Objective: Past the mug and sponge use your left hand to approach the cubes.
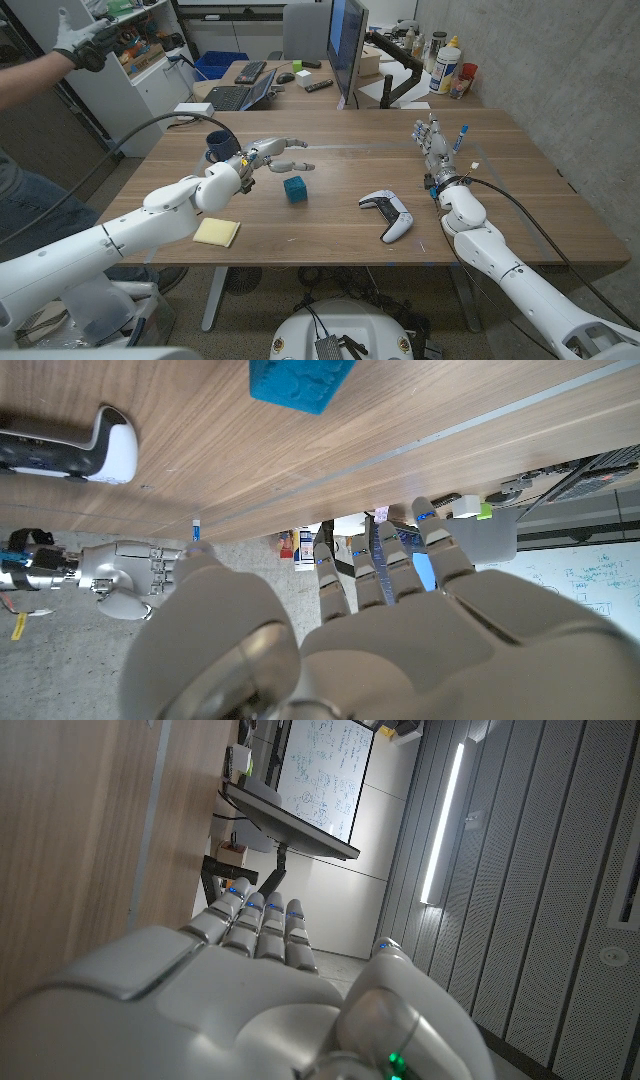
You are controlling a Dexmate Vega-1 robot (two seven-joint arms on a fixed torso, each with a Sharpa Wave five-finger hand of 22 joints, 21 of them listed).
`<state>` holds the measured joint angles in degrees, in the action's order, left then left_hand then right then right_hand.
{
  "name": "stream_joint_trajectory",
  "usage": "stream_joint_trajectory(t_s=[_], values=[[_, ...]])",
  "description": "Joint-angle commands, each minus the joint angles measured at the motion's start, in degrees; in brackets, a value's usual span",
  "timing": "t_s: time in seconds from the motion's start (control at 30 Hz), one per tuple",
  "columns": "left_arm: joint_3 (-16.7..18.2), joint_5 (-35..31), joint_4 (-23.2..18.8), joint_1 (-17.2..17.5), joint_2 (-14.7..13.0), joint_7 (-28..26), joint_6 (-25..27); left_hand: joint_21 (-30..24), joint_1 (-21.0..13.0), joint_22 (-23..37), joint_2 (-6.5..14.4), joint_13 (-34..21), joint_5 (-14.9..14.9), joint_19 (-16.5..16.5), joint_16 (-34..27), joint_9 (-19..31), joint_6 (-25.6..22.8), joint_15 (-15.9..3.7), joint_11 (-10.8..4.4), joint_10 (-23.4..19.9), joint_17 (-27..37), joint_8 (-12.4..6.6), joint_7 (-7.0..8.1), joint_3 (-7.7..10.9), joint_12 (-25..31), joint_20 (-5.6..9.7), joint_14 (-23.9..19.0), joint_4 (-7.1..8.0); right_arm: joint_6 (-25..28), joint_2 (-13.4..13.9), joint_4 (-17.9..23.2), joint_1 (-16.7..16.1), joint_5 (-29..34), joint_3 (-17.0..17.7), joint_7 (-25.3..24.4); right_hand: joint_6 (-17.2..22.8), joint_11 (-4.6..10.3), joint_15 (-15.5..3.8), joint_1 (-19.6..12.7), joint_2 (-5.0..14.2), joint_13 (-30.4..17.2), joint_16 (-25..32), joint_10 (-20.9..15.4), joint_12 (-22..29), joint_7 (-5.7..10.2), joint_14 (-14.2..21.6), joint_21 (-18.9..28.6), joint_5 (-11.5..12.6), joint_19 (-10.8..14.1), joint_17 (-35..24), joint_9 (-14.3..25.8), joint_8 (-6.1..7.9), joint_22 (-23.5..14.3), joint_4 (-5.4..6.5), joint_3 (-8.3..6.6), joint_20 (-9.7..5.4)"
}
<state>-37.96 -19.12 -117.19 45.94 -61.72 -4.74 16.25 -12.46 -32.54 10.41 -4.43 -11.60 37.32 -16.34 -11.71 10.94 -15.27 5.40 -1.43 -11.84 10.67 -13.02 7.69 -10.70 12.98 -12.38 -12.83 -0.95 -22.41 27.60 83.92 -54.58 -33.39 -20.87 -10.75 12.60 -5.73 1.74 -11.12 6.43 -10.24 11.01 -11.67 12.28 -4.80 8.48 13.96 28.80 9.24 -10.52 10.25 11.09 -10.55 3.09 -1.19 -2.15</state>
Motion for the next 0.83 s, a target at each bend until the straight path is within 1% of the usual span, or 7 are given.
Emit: stream_joint_trajectory(t_s=[0.03, 0.2, 0.27, 0.4, 0.6, 0.73, 0.83], values=[[0.1, -1.2, -0.1, 0.8, -1.4, 0.9, -1.8, 0.2, -0.7, 0.2, -0.1, -0.1, 0.0, -0.2, 0.1, 0.1, -0.5, -0.29, -0.17, -0.3, 0.1, -0.11, -0.03, -0.30, 0.2, 0.04, -0.1, -0.01, -1.1, 0.7, 3.2, -1.9, 1.4, -0.9, -3.8, 0.5, -0.27, 0.05, -0.3, 0.23, -0.3, -0.2, 0.0, -0.1, 0.04, -0.1, -0.4, 0.5, -0.3, -0.2, 0.3, 0.00, -0.1, 0.05, 0.36, -0.90], [0.2, -1.5, 0.4, 1.1, -1.8, 1.1, -2.7, 0.2, -0.8, 0.2, 0.0, -0.2, 0.1, -0.2, 0.0, 0.1, -0.6, -0.25, -0.31, -0.4, 0.1, -0.07, 0.01, -0.35, 0.2, 0.04, -0.2, -0.02, -1.6, 0.9, 4.2, -2.6, 1.8, -1.4, -5.4, 0.5, -0.24, -0.13, -0.3, 0.24, -0.3, -0.1, 0.0, -0.1, 0.05, -0.1, -0.4, 0.5, -0.2, -0.2, 0.3, -0.01, -0.1, 0.05, 0.43, -0.94], [0.4, -1.1, 0.8, 1.3, -1.9, 1.0, -3.2, 0.2, -0.8, 0.2, 0.0, -0.2, 0.1, -0.2, 0.0, 0.1, -0.6, -0.28, -0.31, -0.5, 0.1, -0.04, 0.08, -0.36, 0.2, 0.05, -0.3, -0.03, -1.4, 1.1, 4.7, -2.7, 1.9, -1.6, -6.0, 0.5, -0.35, -0.12, -0.3, 0.24, -0.3, -0.1, -0.1, 0.0, 0.00, -0.1, -0.4, 0.5, -0.2, -0.2, 0.3, -0.01, -0.1, 0.05, 0.45, -0.93], [0.7, -0.5, 1.9, 1.6, -1.9, 0.8, -4.6, 0.3, -0.9, 0.2, 0.0, -0.2, 0.1, -0.2, 0.1, 0.1, -0.7, -0.29, -0.44, -0.6, 0.1, 0.00, -0.02, -0.39, 0.2, 0.05, -0.3, -0.04, -0.7, 1.8, 6.0, -3.0, 2.3, -2.0, -7.2, 0.5, -0.13, -0.14, -0.3, 0.25, -0.3, -0.1, -0.1, -0.1, 0.06, -0.1, -0.4, 0.5, -0.1, -0.2, 0.3, -0.01, -0.1, 0.05, 0.49, -0.97], [0.3, -0.3, 3.9, 0.9, -1.0, 1.3, -6.2, 0.3, -1.0, 0.2, 0.1, -0.2, 0.1, -0.2, 0.1, 0.1, -0.8, -0.32, -0.28, -0.7, 0.1, 0.04, 0.06, -0.43, 0.2, 0.05, -0.3, -0.05, 0.5, 2.7, 7.6, -3.1, 2.5, -2.3, -8.6, 0.6, -0.14, -0.14, -0.3, 0.25, -0.3, -0.1, -0.2, -0.1, 0.05, 0.0, -0.5, 0.5, 0.0, -0.2, 0.3, -0.01, -0.1, 0.05, 0.55, -0.94], [-0.2, -0.5, 5.0, 0.0, 0.1, 2.0, -6.6, 0.4, -1.0, 0.2, 0.1, -0.2, 0.1, -0.2, 0.1, 0.1, -0.8, -0.37, -0.33, -0.6, 0.1, 0.09, 0.00, -0.45, 0.2, 0.06, -0.4, -0.06, 0.8, 3.1, 7.3, -2.5, 2.2, -2.5, -8.4, 0.6, -0.14, -0.09, -0.3, 0.24, -0.3, -0.1, -0.2, -0.1, 0.10, 0.0, -0.5, 0.5, 0.0, -0.2, 0.3, -0.02, -0.1, 0.05, 0.59, -0.94], [-0.7, -1.2, 5.4, -0.7, 1.0, 2.3, -6.4, 0.4, -1.1, 0.2, 0.1, -0.2, 0.1, -0.1, 0.1, 0.1, -0.8, -0.32, -0.31, -0.6, 0.1, 0.11, 0.05, -0.47, 0.2, 0.06, -0.4, -0.07, 0.3, 2.9, 5.8, -1.5, 1.6, -2.7, -7.4, 0.5, -0.19, -0.04, -0.3, 0.24, -0.3, -0.1, -0.1, -0.1, 0.11, 0.0, -0.5, 0.5, 0.0, -0.2, 0.3, -0.03, -0.1, 0.04, 0.63, -0.93]])
